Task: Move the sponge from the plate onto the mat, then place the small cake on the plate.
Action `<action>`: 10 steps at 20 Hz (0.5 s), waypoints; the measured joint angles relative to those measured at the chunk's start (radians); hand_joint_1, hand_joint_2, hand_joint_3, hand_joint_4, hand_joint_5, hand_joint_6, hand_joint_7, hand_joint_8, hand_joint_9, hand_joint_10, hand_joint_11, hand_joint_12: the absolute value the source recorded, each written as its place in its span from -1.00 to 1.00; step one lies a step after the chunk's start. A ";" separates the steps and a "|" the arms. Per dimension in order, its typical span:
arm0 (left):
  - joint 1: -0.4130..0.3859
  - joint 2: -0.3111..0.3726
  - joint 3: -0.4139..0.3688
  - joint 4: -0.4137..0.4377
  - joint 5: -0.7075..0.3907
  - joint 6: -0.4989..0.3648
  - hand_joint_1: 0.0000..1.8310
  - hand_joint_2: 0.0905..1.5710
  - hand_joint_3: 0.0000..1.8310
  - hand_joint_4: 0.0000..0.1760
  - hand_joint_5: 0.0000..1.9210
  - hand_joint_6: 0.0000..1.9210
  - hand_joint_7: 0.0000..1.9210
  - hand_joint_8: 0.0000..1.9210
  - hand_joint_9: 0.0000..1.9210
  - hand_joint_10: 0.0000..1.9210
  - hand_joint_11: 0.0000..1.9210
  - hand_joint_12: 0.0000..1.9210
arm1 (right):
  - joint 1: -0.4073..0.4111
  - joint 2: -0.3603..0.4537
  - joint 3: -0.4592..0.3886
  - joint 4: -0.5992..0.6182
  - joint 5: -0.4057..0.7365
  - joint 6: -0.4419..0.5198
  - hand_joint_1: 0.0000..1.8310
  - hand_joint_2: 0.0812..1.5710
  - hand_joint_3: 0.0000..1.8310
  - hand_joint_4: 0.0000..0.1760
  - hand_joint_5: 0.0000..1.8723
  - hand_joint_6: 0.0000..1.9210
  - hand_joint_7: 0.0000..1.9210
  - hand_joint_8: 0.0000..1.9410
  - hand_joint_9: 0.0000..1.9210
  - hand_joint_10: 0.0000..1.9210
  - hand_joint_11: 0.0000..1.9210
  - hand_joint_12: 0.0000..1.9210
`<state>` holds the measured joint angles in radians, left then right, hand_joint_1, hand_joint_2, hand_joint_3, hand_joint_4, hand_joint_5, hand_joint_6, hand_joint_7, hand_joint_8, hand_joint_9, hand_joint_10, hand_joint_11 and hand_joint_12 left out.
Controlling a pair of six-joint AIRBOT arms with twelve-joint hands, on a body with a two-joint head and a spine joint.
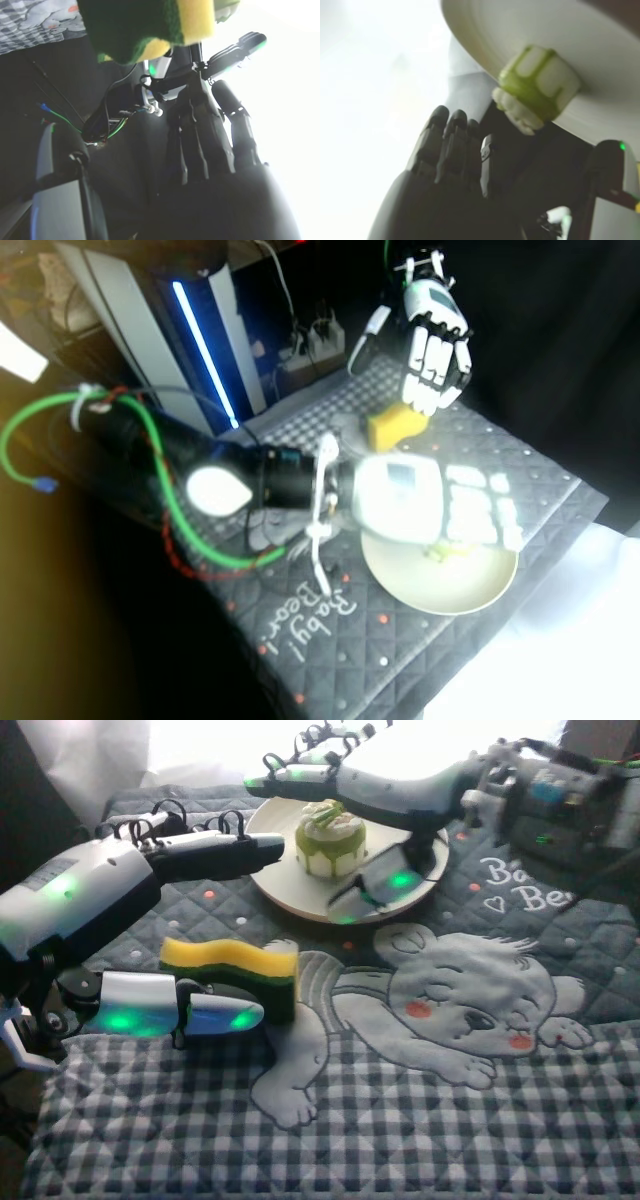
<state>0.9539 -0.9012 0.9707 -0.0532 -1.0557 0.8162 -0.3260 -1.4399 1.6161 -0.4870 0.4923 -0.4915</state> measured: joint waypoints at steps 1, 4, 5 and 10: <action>0.011 0.001 -0.007 -0.011 -0.011 -0.001 -0.15 0.04 -1.00 -1.00 -0.63 -1.00 -0.50 -1.00 -0.47 -1.00 -1.00 0.20 | -0.050 0.092 -0.063 0.061 0.105 -0.001 -0.19 -0.06 -1.00 0.87 -0.94 -1.00 -0.90 -1.00 -0.88 -1.00 -1.00 -0.64; 0.055 0.022 -0.024 -0.048 -0.041 -0.001 -0.15 0.06 -1.00 -1.00 -0.64 -1.00 -0.53 -1.00 -0.47 -0.98 -1.00 0.19 | -0.214 0.229 -0.145 0.248 0.278 0.000 -0.17 -0.07 -1.00 0.99 -0.99 -0.99 -0.98 -0.98 -1.00 -1.00 -1.00 -0.98; 0.079 0.024 -0.027 -0.066 -0.067 0.000 -0.15 0.07 -1.00 -1.00 -0.64 -1.00 -0.52 -0.99 -0.46 -0.98 -0.99 0.21 | -0.300 0.281 -0.191 0.317 0.355 0.000 -0.17 -0.07 -1.00 1.00 -1.00 -1.00 -1.00 -0.99 -1.00 -1.00 -1.00 -1.00; 0.117 0.027 -0.047 -0.098 -0.140 -0.002 -0.04 0.07 -1.00 -1.00 -0.60 -1.00 -0.52 -1.00 -0.50 -1.00 -0.95 0.01 | -0.514 0.386 -0.338 0.435 0.658 0.002 -0.14 -0.08 -1.00 0.40 -1.00 -1.00 -1.00 -1.00 -1.00 -1.00 -1.00 -1.00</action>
<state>1.0714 -0.8745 0.9234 -0.1513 -1.1954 0.8143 -0.8402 -1.0538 1.2785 -0.0525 1.1507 -0.4900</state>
